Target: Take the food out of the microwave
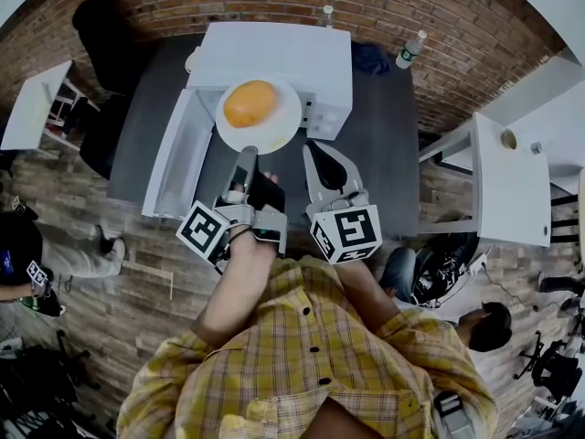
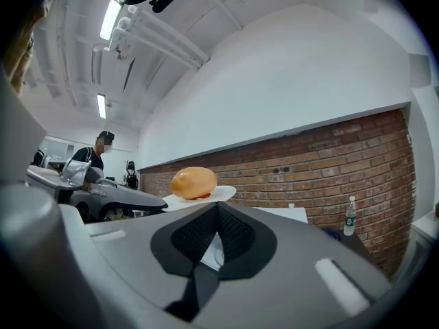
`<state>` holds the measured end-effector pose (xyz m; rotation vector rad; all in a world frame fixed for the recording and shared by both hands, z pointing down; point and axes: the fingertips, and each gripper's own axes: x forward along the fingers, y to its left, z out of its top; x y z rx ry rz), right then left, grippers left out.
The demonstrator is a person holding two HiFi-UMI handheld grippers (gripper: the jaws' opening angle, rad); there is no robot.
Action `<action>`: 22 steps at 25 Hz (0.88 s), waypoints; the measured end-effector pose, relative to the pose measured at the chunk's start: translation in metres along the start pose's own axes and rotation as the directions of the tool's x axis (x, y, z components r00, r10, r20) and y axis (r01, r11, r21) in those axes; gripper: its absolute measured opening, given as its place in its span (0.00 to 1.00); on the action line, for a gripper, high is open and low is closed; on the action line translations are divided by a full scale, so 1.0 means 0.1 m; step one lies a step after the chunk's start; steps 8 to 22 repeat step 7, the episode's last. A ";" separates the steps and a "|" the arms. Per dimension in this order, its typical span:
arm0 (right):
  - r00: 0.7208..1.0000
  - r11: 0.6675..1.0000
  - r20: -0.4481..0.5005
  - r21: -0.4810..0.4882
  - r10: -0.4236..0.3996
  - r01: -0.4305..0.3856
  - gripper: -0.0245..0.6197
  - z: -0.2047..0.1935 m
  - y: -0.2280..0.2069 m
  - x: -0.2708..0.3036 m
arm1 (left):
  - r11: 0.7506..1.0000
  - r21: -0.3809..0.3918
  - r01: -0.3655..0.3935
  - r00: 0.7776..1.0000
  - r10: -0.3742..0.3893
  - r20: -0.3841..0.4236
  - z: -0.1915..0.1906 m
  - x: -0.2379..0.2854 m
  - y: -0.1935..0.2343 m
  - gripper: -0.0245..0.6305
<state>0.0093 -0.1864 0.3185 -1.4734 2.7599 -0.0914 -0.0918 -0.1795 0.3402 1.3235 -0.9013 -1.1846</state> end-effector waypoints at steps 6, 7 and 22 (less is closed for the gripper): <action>1.000 1.000 -0.004 0.002 0.005 -0.005 0.05 -0.01 0.03 -0.01 | 1.000 -0.006 -0.004 1.000 0.004 -0.003 -0.01 -0.03 0.01 0.05; 1.000 1.000 -0.006 0.002 0.005 -0.005 0.05 -0.02 0.04 -0.02 | 1.000 -0.006 -0.005 1.000 0.005 -0.004 -0.01 -0.04 0.01 0.05; 1.000 1.000 -0.006 0.002 0.005 -0.005 0.05 -0.02 0.04 -0.02 | 1.000 -0.006 -0.005 1.000 0.005 -0.004 -0.01 -0.04 0.01 0.05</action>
